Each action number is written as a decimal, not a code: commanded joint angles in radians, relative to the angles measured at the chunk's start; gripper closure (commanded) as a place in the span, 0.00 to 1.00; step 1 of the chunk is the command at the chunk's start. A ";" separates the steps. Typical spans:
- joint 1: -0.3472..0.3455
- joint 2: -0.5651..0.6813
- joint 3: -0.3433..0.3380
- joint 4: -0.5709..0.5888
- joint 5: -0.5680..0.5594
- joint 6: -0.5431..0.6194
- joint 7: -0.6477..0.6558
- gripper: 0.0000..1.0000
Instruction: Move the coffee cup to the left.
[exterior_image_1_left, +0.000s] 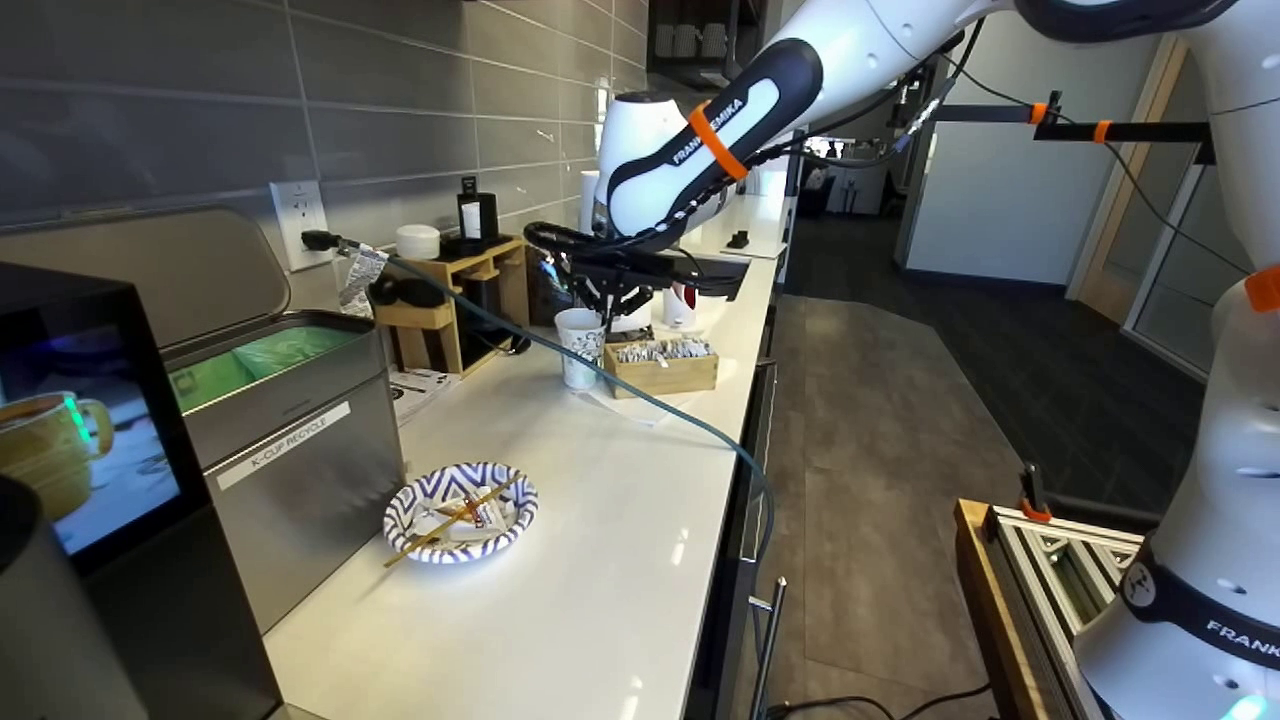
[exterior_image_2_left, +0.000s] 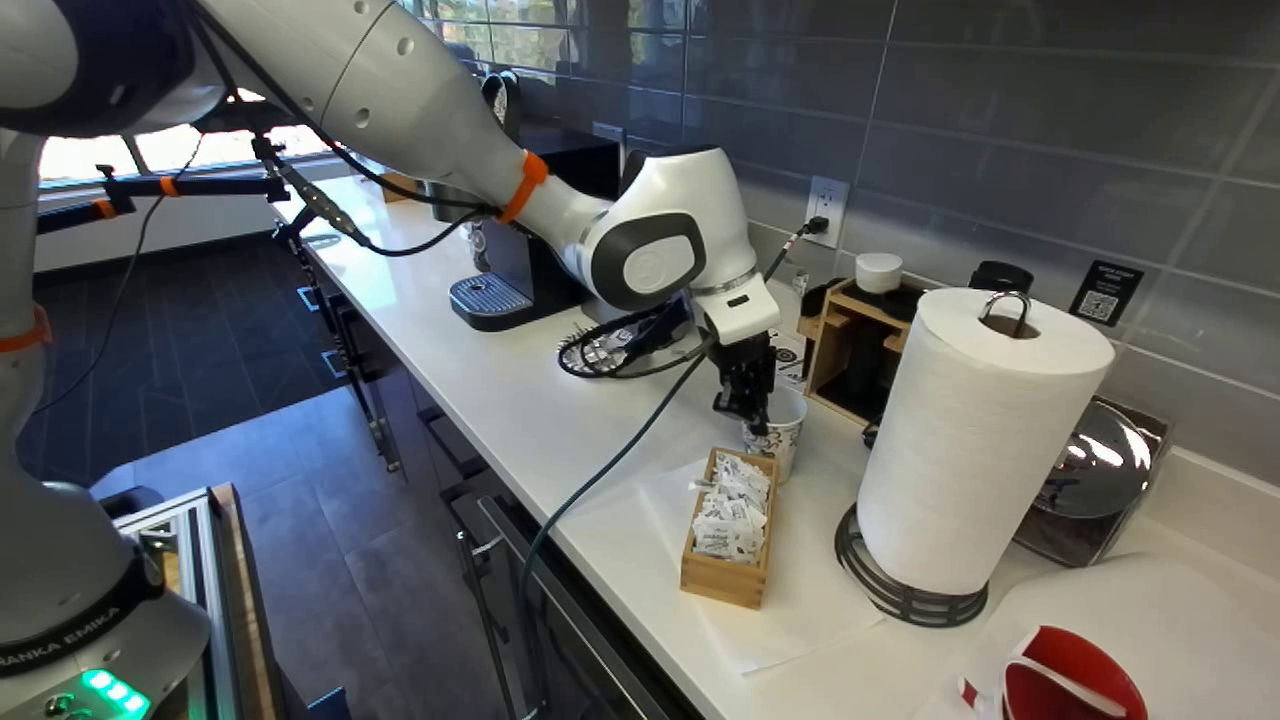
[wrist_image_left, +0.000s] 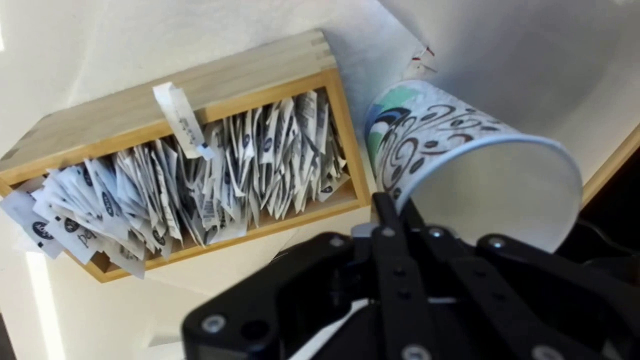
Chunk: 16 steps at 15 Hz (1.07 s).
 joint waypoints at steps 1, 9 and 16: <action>0.013 0.005 -0.012 -0.006 0.040 0.030 -0.021 0.99; -0.003 -0.138 -0.001 0.004 0.100 -0.061 -0.114 0.99; -0.028 -0.404 0.033 -0.086 0.192 -0.173 -0.475 0.99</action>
